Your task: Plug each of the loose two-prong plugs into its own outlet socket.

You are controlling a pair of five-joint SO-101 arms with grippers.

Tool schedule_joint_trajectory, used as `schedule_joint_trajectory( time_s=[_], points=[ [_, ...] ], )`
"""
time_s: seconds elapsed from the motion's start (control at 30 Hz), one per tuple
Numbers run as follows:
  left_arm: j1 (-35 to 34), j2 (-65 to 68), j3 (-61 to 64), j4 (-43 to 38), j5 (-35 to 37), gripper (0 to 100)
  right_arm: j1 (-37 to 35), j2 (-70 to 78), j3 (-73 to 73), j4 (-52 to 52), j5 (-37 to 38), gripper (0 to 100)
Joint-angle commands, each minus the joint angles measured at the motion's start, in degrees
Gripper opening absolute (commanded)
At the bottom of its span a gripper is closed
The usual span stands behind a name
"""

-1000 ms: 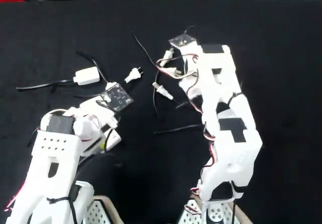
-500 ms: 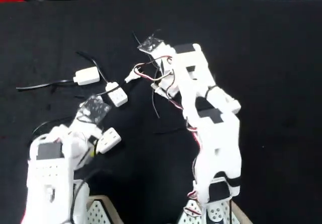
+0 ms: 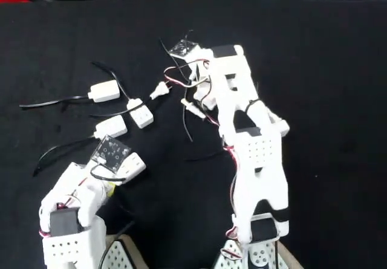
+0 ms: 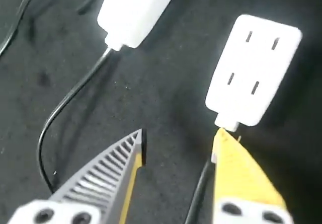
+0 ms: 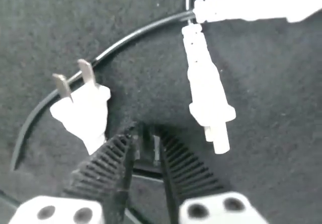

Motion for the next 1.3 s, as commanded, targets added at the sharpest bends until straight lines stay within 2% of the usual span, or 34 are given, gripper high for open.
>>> schedule_joint_trajectory(
  time_s=[0.0, 0.13, 0.2, 0.33, 0.43, 0.7, 0.83, 1.27],
  points=[
    [-1.0, -0.3, 0.1, 1.9, -1.3, 23, 0.8, 0.0, -3.1, 3.2, 0.6, 1.5],
    [-1.1, -0.1, 0.4, 1.9, -1.3, 23, 0.3, -0.5, -9.2, 11.5, 2.3, 2.4],
    [-1.1, -0.1, 0.6, 1.8, -1.3, 23, -1.0, -0.9, -11.6, 14.4, 2.8, 7.0],
    [-1.0, -0.2, 1.3, 1.6, -1.2, 23, -2.9, -1.3, -12.3, 16.5, 2.9, 16.1],
    [-1.0, -0.2, 1.5, 1.6, -1.3, 23, -3.3, -1.4, -12.7, 17.5, 2.9, 16.7],
    [-1.0, -0.2, 1.5, 1.6, -1.4, 22, -6.9, -2.1, -12.3, 17.1, 1.1, 16.7],
    [-1.0, -0.2, 1.5, 1.6, -1.4, 22, -9.2, -1.7, -10.9, 13.5, -0.8, 16.8],
    [-1.0, -0.2, 1.5, 1.6, -1.4, 22, -3.5, 2.8, -8.3, 6.6, 2.4, 16.7]
  ],
)
